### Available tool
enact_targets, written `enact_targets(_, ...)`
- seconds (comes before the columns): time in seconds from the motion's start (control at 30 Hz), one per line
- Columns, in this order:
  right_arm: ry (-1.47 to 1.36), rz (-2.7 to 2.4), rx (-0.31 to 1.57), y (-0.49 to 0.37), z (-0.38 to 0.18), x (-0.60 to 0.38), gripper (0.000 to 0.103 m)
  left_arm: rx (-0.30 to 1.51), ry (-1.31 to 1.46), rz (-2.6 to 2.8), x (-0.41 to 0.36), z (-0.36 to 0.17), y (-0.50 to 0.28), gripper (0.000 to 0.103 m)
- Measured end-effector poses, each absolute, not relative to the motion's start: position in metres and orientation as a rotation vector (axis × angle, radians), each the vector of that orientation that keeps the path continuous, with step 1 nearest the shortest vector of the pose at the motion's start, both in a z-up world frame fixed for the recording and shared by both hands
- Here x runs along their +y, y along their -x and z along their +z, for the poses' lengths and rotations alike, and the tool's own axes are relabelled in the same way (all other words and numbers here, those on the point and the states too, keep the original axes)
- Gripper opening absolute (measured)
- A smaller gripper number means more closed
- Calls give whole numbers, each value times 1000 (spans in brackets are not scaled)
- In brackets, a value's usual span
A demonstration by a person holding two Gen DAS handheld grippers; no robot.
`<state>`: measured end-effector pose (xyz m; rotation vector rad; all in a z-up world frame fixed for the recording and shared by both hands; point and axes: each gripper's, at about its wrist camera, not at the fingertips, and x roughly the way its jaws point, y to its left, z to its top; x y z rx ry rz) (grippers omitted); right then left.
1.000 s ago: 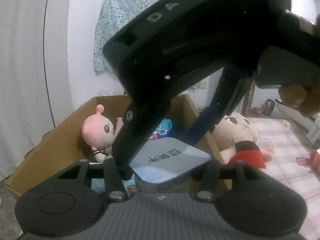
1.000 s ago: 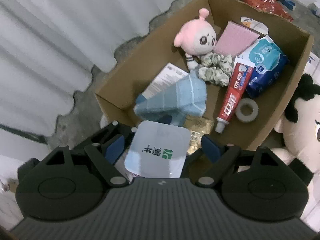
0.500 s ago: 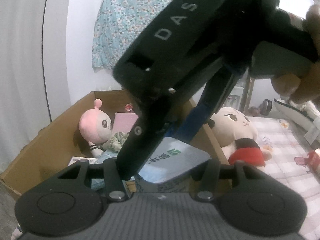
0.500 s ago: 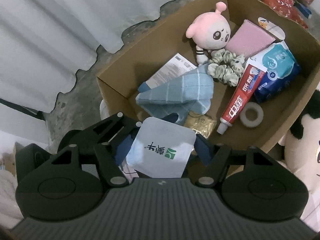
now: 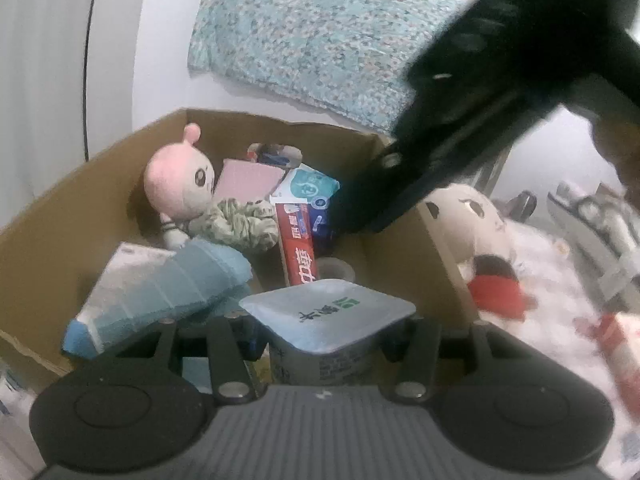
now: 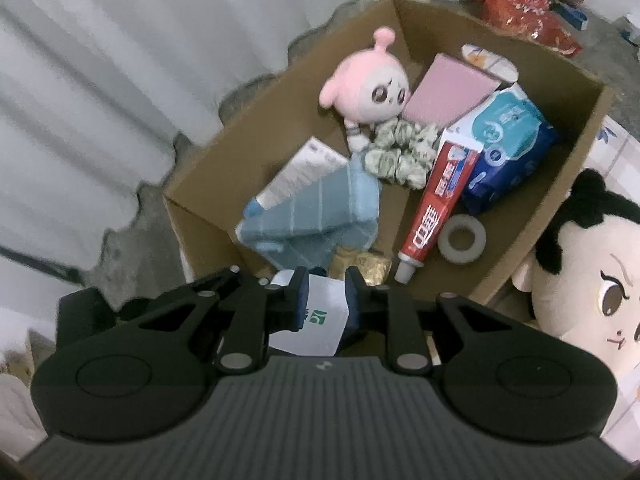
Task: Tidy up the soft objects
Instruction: 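Lower the white cup into the box with the left tool and release it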
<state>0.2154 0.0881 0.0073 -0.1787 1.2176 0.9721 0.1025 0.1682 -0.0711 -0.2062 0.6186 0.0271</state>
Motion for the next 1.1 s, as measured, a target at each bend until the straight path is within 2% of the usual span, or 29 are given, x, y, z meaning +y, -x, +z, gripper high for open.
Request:
enact_targets(0.3,33,932,1117,-205,6,15,20,632,427,11,190,-66,-121,54)
enact_targets(0.37,8,919,1120,-206,1,1,20,603,468,5,189,-65,-125,79)
enact_targets(0.4,-7,912,1122,-208,-1,-7,20,603,487,10,188,-66,-125,81)
enact_targets(0.53,-64,891,1126,-214,-6,-27,21,633,546,-5,187,-74,-118,81)
enact_targets(0.73,-93,883,1114,-216,-4,-32,22,602,493,-12,184,-64,-105,81)
enact_targets(1.0,-46,899,1085,-214,16,6,22,482,431,94,198,-39,-83,81)
enact_targets(1.1,-43,896,1104,-211,18,28,22,471,384,188,206,-32,-78,87)
